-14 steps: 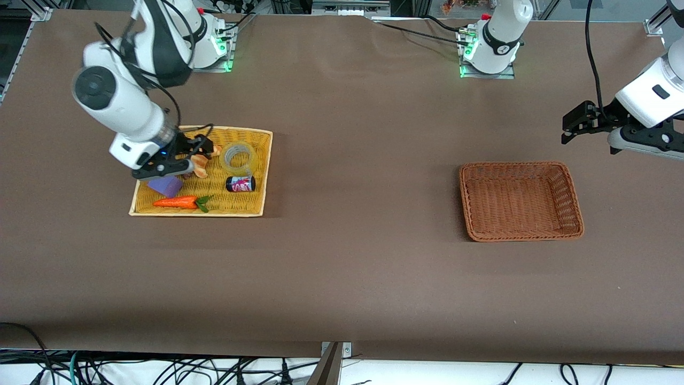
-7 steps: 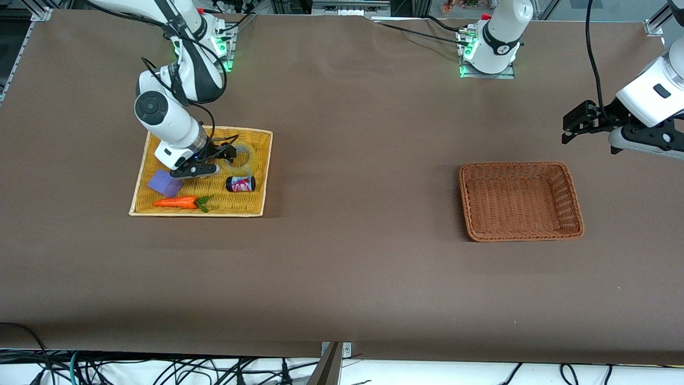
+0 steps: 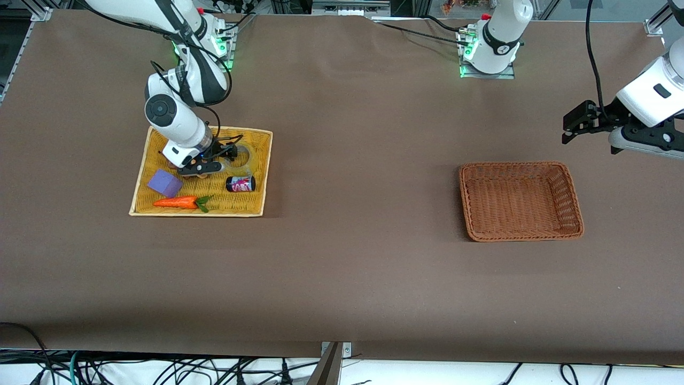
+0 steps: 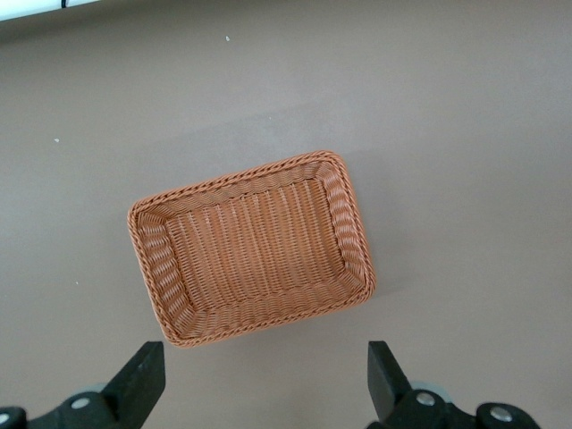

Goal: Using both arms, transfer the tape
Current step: 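Lower the right gripper onto the yellow tape roll and grasp it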

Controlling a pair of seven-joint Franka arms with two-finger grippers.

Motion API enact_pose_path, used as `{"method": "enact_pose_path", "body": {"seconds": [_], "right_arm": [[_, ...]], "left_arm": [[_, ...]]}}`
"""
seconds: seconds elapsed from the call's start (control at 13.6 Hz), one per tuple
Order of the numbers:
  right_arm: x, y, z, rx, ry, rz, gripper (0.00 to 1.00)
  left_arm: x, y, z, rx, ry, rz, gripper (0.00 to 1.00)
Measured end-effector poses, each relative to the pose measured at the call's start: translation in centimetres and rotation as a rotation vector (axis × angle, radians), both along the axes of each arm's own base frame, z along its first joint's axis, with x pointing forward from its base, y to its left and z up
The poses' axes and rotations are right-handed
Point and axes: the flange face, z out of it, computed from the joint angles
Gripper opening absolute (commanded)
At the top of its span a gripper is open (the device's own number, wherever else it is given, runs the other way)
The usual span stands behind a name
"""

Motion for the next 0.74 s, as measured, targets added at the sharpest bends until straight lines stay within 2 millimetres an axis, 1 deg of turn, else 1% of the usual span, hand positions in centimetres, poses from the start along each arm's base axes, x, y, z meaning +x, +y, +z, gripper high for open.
{"method": "enact_pose_path", "body": {"seconds": [0.29, 0.44, 0.59, 0.66, 0.74], "right_arm": [[0.1, 0.3, 0.1, 0.001, -0.006, -0.023, 0.0], [0.3, 0.8, 0.6, 0.005, -0.016, -0.027, 0.0], [1.1, 1.8, 2.2, 0.007, -0.023, -0.022, 0.0], [1.7, 2.8, 3.8, 0.006, -0.022, -0.017, 0.0], [2.2, 4.4, 5.8, 0.005, -0.017, -0.011, 0.0]], "left_arm": [[0.0, 0.0, 0.0, 0.0, 0.0, 0.0, 1.0], [0.0, 0.0, 0.0, 0.0, 0.0, 0.0, 1.0], [0.0, 0.0, 0.0, 0.0, 0.004, 0.001, 1.0], [0.0, 0.1, 0.0, 0.0, 0.005, 0.001, 1.0], [0.0, 0.0, 0.0, 0.0, 0.005, 0.001, 1.0]]}}
